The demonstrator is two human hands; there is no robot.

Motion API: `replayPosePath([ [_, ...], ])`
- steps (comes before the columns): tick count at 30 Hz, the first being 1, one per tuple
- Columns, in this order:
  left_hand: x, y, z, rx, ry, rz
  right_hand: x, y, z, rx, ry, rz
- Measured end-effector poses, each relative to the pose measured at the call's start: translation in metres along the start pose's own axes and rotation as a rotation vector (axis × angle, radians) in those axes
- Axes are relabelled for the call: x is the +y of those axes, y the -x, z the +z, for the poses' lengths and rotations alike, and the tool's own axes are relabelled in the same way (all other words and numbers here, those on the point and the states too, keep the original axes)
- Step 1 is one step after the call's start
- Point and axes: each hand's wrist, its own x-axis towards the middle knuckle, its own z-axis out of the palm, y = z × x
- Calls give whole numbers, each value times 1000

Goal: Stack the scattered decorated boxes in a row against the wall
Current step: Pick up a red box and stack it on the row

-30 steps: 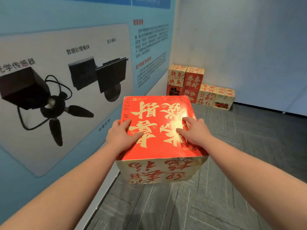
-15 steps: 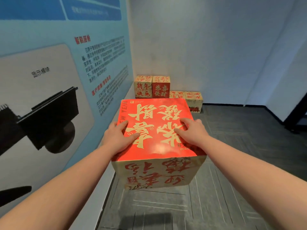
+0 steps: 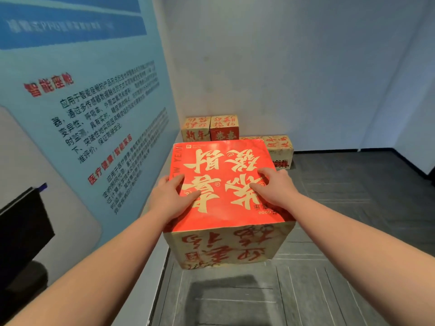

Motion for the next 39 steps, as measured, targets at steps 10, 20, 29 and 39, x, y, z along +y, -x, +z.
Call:
replayPosePath([
  [10,56,-246,54,-112,15,179,16,-198,-17,101,-14,175],
  [20,168,-455,136,-234,38,306,79,-389,-68,190,6,332],
  [29,280,-626,203,-232,12,250,152,-599,-125,137,-28,337],
  [39,342,-818,260,-247,-22,231,180,-811,-152,119,8,310],
])
